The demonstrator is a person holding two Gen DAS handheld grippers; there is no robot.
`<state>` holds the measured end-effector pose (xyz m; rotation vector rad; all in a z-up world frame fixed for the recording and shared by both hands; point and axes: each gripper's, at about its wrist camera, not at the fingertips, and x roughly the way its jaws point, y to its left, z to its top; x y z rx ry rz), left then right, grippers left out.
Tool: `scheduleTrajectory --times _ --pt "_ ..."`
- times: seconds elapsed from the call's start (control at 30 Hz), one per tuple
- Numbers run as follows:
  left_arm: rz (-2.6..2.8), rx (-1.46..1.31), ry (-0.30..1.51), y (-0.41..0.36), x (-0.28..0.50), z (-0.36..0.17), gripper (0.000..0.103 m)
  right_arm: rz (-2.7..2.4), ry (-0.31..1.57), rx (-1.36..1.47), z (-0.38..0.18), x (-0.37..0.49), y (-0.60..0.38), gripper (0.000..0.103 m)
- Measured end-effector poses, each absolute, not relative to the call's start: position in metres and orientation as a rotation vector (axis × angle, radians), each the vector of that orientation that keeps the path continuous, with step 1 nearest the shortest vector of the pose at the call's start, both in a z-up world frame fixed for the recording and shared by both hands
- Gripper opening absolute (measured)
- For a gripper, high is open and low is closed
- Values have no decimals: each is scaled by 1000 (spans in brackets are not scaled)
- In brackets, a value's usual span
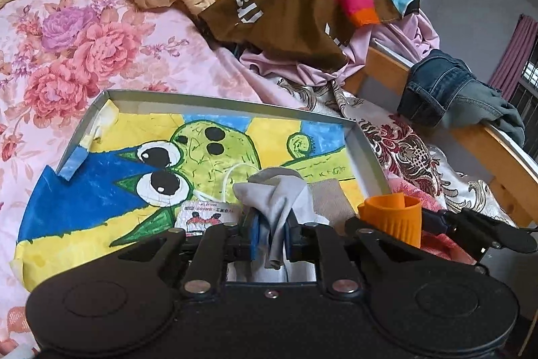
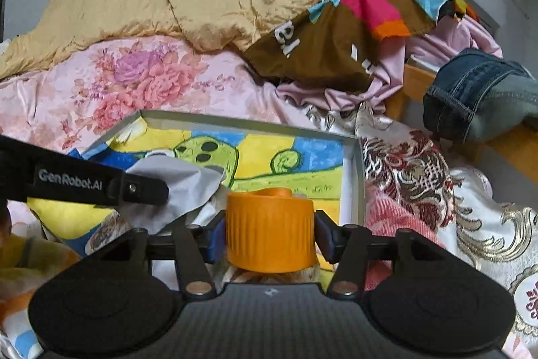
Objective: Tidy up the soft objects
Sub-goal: 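Open the right tool to drop the cup while the left tool releases the sock in the tray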
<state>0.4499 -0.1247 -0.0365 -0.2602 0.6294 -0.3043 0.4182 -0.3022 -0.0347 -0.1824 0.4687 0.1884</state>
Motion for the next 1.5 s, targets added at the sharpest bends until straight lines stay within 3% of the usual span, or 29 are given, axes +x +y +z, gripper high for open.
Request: scheduleTrajectory --times 0.07,0.47,0.63,0.77,1.13,1.5 --pt "-297 -257 625 -124 448 -36 18 191 463 -170 -34 417 -304 67" --pt "-284 -241 595 -118 437 -26 40 202 456 -153 -32 412 -308 86" --pt "-264 -251 575 -113 429 -21 64 207 427 -135 -30 403 -308 93" --pt "-237 -255 551 -109 421 -15 71 197 386 -147 -25 391 -305 97" --pt "-206 -244 472 -96 383 7 94 161 288 -25 5 353 -324 103" --pt "-186 -227 410 -79 329 25 101 161 237 -26 22 293 -325 103"
